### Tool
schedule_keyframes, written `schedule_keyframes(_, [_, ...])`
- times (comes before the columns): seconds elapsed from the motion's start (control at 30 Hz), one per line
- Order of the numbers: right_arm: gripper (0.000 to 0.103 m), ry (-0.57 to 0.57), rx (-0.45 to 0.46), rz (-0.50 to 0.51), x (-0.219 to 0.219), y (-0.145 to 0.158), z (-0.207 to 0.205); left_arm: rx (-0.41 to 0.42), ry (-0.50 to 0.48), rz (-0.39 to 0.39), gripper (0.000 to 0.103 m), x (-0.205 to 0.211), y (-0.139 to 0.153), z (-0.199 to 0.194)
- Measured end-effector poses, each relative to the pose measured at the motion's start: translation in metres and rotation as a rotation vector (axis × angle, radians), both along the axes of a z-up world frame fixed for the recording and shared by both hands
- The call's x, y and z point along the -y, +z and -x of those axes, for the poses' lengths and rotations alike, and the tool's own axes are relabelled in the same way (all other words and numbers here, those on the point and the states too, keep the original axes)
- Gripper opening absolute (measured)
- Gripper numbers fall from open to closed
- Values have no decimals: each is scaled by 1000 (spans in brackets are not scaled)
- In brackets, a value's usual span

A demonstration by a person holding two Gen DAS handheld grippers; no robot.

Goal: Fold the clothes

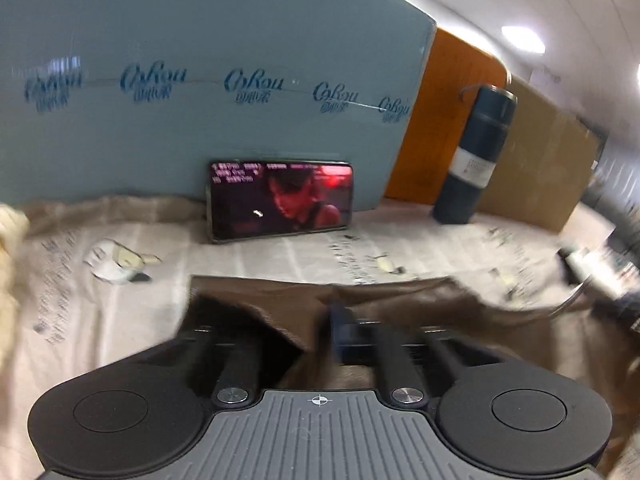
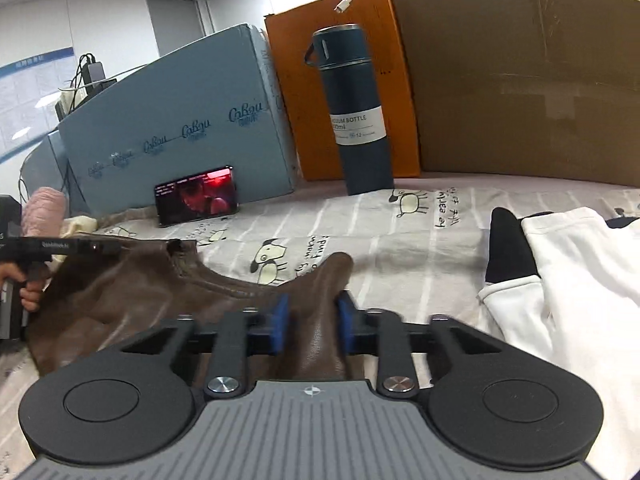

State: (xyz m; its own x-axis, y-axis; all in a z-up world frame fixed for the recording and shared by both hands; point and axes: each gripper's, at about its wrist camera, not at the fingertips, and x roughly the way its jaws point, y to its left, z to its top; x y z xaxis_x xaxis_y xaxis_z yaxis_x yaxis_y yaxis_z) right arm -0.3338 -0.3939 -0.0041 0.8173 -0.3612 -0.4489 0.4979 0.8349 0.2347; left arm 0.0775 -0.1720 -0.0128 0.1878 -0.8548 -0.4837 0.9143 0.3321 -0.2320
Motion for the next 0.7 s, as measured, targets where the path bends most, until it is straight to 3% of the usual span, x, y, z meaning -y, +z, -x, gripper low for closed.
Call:
schedule_keyframes(0.07, [7, 3, 33, 37, -7, 4, 7, 62, 10, 9, 4, -6, 3, 8])
schedule_keyframes(0.37, [6, 83, 263, 208, -77, 45, 70, 178, -29, 378, 4, -112, 61, 61])
schedule_keyframes(0.5, [6, 116, 319, 242, -118, 47, 109, 146, -43, 489, 4, -173, 58, 80])
schedule_keyframes(0.7, [6, 188, 296, 229, -172, 38, 155, 57, -112, 521, 6, -244, 30, 92])
